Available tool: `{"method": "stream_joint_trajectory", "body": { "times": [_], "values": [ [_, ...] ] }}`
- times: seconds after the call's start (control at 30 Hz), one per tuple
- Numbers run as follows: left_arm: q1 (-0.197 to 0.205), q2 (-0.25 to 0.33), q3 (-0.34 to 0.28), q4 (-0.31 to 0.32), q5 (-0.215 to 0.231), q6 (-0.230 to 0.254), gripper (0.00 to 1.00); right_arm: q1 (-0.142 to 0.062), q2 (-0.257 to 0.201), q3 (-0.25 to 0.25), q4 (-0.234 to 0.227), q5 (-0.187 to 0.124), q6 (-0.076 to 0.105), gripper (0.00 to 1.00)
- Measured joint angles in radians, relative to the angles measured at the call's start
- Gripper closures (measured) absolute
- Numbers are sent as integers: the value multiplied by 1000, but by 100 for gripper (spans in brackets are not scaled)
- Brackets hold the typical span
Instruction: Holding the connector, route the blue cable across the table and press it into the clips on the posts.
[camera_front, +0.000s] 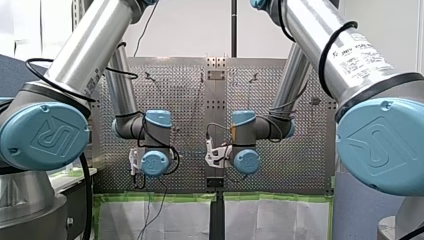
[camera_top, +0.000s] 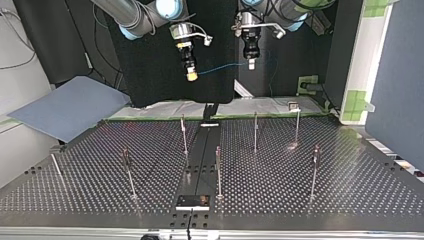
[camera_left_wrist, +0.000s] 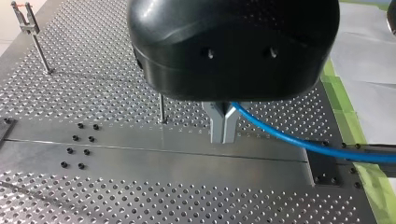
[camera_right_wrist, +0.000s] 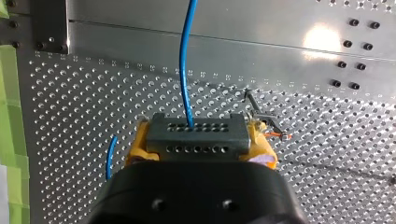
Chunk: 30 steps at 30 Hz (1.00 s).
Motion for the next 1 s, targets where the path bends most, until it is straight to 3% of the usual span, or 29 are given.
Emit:
{"method": "stream_joint_trajectory", "body": {
  "times": [0.2,0.33,0.43,0.6,1.0],
  "values": [
    [16,18,-18,18,2,0,100,-2,5,-14,14,14,11,100],
    [32,55,-55,29,9,-23,100,5,-17,-38,50,46,38,100],
    [43,87,-86,13,16,-45,100,10,-47,-45,81,43,62,100],
    [61,135,-101,-29,-2,-46,100,12,-94,-67,129,6,76,100],
    [94,260,-2,-150,-101,-29,100,24,-217,-146,252,-114,85,100]
  ]
}}
